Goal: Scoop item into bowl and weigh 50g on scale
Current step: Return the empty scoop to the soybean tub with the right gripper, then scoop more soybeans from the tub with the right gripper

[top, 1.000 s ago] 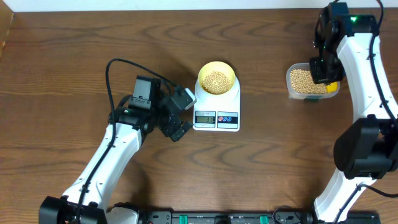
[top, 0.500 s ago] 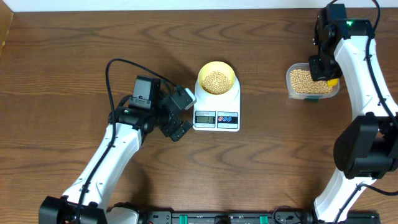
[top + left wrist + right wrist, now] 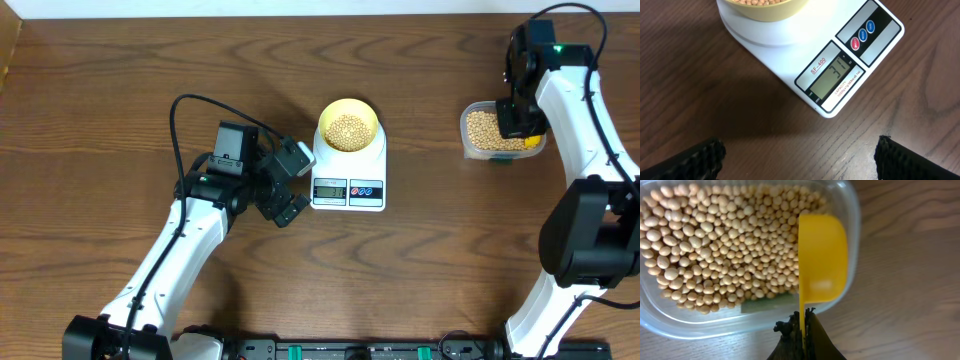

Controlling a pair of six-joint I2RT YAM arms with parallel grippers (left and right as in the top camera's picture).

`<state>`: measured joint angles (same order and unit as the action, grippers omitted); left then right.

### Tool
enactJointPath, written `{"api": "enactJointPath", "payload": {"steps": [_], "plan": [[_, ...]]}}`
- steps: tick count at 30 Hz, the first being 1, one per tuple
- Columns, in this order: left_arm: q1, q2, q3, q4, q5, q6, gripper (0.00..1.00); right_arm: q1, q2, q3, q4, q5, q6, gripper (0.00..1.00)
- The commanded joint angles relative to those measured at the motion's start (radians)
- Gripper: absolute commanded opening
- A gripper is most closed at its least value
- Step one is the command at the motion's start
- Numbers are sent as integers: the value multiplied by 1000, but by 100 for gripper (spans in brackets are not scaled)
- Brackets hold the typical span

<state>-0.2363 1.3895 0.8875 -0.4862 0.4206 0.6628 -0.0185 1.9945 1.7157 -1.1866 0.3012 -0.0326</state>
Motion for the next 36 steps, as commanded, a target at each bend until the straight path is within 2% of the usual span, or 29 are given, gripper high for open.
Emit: {"api": "enactJointPath", "payload": {"steps": [1, 14, 27, 36], "plan": [[5, -13, 1, 0, 13, 14, 98, -2, 5, -40, 17, -67, 18, 1], [5, -13, 1, 0, 13, 14, 97, -18, 5, -50, 56, -347, 40, 1], [5, -13, 1, 0, 13, 14, 98, -149, 5, -82, 110, -628, 34, 1], [5, -13, 1, 0, 13, 14, 98, -175, 14, -109, 116, -753, -14, 1]]}}
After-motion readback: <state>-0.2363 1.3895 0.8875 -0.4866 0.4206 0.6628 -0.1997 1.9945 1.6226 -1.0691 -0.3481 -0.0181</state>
